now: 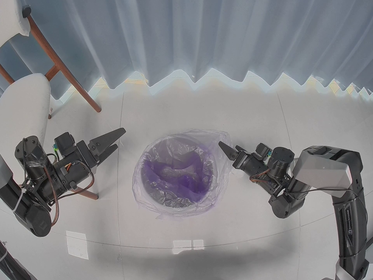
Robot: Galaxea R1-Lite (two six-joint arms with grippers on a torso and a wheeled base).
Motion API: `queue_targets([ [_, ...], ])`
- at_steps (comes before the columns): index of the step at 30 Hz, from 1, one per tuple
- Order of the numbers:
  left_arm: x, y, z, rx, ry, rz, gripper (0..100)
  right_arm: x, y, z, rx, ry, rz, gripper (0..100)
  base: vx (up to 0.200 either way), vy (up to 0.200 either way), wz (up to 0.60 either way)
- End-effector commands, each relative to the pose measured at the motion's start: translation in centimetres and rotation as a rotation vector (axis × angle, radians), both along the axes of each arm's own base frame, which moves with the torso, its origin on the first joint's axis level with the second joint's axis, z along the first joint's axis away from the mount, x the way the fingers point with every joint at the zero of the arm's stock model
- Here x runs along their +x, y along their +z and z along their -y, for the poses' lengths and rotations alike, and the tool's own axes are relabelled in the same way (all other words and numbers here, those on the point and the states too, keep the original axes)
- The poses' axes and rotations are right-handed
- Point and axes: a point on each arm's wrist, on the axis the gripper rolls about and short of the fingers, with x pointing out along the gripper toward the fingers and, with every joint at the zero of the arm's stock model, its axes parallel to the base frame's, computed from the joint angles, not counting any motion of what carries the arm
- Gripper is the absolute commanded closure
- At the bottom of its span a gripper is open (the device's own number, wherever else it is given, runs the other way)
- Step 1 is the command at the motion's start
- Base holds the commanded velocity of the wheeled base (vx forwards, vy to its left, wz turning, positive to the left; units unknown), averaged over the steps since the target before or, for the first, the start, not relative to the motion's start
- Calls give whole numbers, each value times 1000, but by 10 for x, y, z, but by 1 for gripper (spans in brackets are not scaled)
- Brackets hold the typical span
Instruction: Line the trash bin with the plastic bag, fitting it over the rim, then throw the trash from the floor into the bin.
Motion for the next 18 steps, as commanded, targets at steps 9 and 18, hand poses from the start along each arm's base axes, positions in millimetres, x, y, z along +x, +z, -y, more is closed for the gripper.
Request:
queue_targets([
  [9, 0, -2, 0, 1, -1, -6, 0, 46, -32, 1, 54, -36, -105, 100, 0, 0, 0],
  [18, 0, -2, 1, 1, -4, -9, 0, 71, -76, 4, 151, -86, -358, 100, 0, 0, 0],
])
